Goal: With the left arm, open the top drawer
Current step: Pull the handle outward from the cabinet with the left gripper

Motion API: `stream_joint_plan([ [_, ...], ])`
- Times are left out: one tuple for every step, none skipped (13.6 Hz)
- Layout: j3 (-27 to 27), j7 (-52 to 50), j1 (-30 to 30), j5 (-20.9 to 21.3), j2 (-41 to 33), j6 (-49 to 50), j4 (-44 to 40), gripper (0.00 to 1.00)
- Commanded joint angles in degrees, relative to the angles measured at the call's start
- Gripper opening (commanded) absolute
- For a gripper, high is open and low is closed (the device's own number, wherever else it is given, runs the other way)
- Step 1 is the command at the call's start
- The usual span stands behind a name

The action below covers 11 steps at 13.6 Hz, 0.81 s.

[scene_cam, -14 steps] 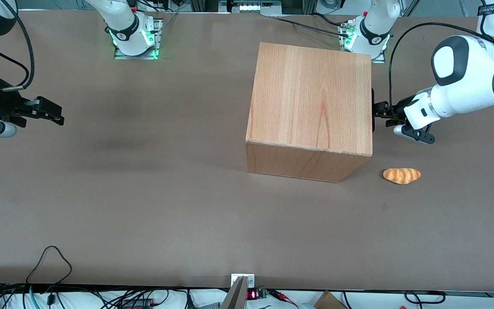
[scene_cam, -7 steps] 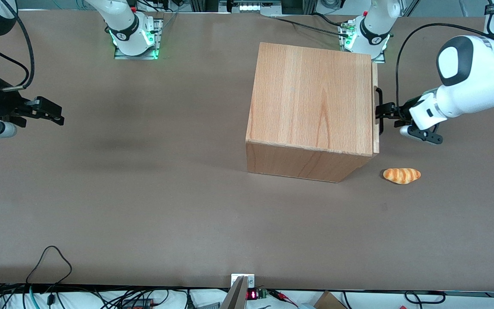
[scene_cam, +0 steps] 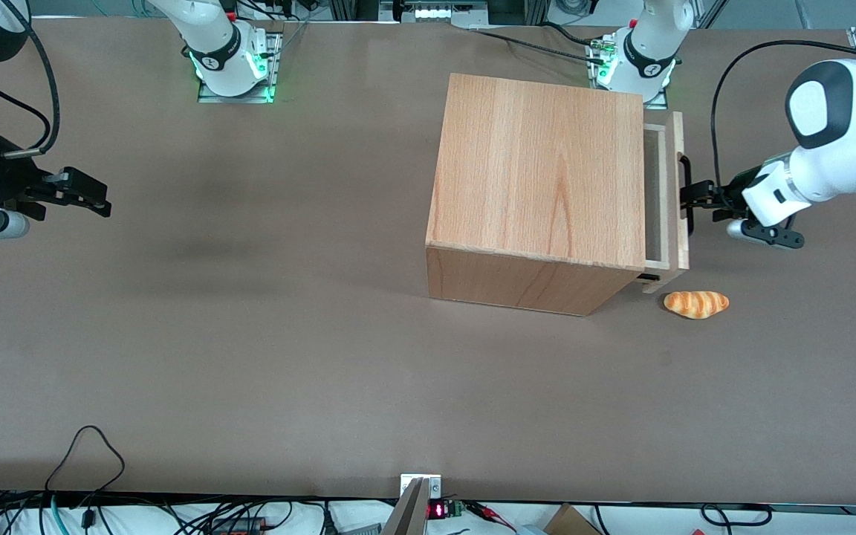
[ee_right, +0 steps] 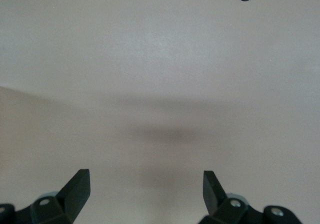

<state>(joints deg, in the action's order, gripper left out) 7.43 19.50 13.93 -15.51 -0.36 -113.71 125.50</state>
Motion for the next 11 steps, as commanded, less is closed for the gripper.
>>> stream_joint_plan([
  [0.1,0.5,2.4,4.2,-0.4,0.0,-0.3,1.0],
  [0.1,0.5,3.1,5.0,-0.4,0.0,-0.4,1.0],
  [0.1,0.5,3.6,5.4,-0.4,0.0,-0.7,1.0],
  [0.1,0.5,4.6,5.6,-0.3,0.0,-0.9,1.0],
  [0.2,0.6,5.9,5.7,-0.4,-0.1,-1.0,1.0],
  [0.2,0.7,6.5,6.2,-0.3,-0.1,-1.0,1.0],
  [0.2,0.7,7.2,6.9,-0.3,-0.1,-1.2,1.0],
  [0.2,0.7,7.9,6.9,-0.4,-0.1,-1.3,1.0],
  [0.2,0.7,8.3,6.9,-0.4,-0.1,-1.3,1.0],
  [0.1,0.7,8.9,6.9,-0.4,-0.1,-1.3,1.0],
  [0.1,0.8,9.9,6.9,-0.4,-0.1,-1.4,1.0],
])
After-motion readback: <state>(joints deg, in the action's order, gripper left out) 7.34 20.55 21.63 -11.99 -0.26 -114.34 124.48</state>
